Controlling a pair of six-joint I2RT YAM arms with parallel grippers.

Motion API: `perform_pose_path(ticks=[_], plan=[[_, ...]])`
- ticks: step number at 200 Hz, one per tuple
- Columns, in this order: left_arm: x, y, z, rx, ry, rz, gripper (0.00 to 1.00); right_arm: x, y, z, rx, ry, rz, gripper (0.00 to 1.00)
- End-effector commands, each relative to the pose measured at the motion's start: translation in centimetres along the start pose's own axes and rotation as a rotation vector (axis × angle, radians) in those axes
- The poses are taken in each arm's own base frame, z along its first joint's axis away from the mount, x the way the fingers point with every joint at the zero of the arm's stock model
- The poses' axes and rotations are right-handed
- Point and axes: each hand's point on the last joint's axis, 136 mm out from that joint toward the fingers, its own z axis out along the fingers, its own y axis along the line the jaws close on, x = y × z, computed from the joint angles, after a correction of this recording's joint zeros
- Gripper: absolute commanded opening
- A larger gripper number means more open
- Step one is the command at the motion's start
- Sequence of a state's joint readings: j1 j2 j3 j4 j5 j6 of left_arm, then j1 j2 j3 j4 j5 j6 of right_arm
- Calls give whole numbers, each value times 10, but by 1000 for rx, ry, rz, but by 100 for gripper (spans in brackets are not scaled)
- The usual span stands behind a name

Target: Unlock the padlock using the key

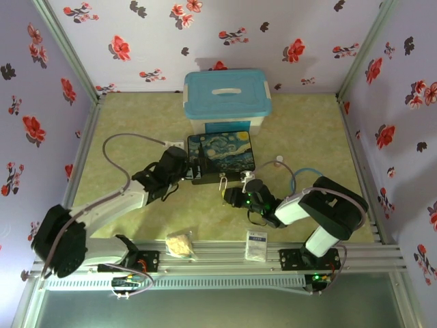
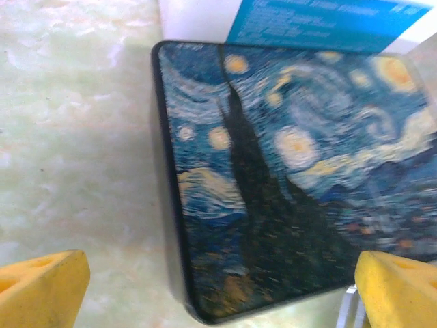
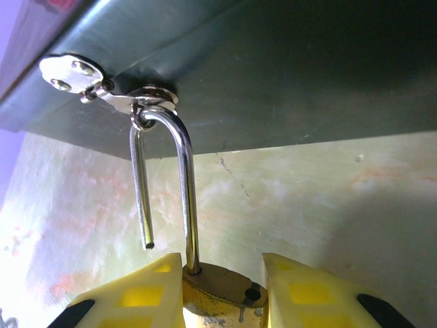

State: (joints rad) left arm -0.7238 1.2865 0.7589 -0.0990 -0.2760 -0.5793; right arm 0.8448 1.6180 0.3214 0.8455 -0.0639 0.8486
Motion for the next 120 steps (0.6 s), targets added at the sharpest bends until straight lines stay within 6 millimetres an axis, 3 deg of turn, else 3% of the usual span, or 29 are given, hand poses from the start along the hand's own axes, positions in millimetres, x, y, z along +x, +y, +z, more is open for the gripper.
perform_pose_path(ticks=[1, 24, 55, 91, 120], plan=[[-24, 5, 16, -29, -82, 62, 100, 7, -23, -2, 76, -27, 147, 14], [-23, 4, 40, 12, -88, 66, 99, 8, -24, -1, 96, -61, 207, 12], [-21, -7, 56, 58, -83, 107, 96, 15, -20, 5, 124, -97, 250, 12], [-10, -2, 66, 41, -44, 91, 90, 17, -18, 7, 123, -144, 258, 14], [-9, 4, 62, 31, -42, 78, 90, 14, -34, -12, 176, -185, 232, 14]])
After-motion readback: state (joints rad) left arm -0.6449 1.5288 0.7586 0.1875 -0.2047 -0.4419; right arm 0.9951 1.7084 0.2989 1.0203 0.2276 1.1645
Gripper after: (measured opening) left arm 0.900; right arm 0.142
